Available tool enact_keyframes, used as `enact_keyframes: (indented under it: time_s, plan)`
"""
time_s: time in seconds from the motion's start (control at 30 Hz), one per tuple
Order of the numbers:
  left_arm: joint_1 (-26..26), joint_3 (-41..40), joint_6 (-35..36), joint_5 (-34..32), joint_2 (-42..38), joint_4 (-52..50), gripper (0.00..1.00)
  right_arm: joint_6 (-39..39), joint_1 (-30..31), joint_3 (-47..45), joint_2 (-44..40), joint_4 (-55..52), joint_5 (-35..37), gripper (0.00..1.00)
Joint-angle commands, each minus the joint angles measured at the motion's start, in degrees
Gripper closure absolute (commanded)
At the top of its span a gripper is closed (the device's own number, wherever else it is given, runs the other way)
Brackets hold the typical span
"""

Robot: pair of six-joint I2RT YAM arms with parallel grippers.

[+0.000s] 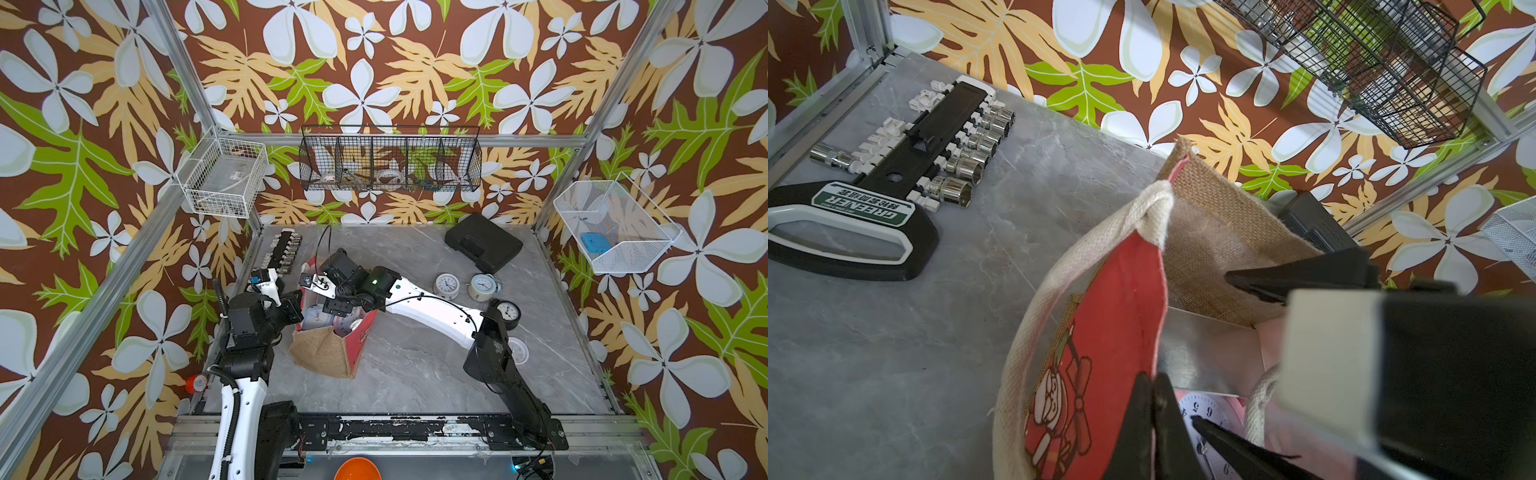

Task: Put the alarm clock into the canvas bag
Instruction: Place the alarm at the canvas bag, then pick up the alarm from the center of the board.

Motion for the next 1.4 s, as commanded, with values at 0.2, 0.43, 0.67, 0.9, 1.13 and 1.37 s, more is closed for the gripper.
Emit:
enact_keyframes:
  time_s: [0.2, 0.43, 0.67, 0.9, 1.13, 1.37]
  plan:
    - [0.0, -0.1, -0.3, 1.1, 0.0, 0.5, 1.00, 3.8, -0.4, -3.7, -9.6, 6.7, 0.3, 0.17]
    - [0.0, -0.1, -0.3, 1.0, 0.0, 0.5, 1.00, 8.5, -3.2, -9.4, -17.4, 11.0, 5.1, 0.18]
    - [0.1, -0.2, -0.3, 1.2, -0.1, 0.5, 1.00, 22.1, -12.9, -19.3, -26.3, 13.9, 7.6, 0.20]
    - [0.1, -0.2, -0.3, 1.2, -0.1, 0.5, 1.00, 35.3, -24.4, -30.7, -32.1, 12.6, 7.4, 0.22]
    - [0.0, -0.2, -0.3, 1.3, 0.1, 0.6, 1.00, 41.6, -30.6, -40.1, -32.9, 11.2, 7.5, 0.19]
    - [0.0, -0.2, -0.3, 1.2, 0.2, 0.6, 1.00, 45.4, -31.4, -46.6, -30.2, 14.0, 9.4, 0.14]
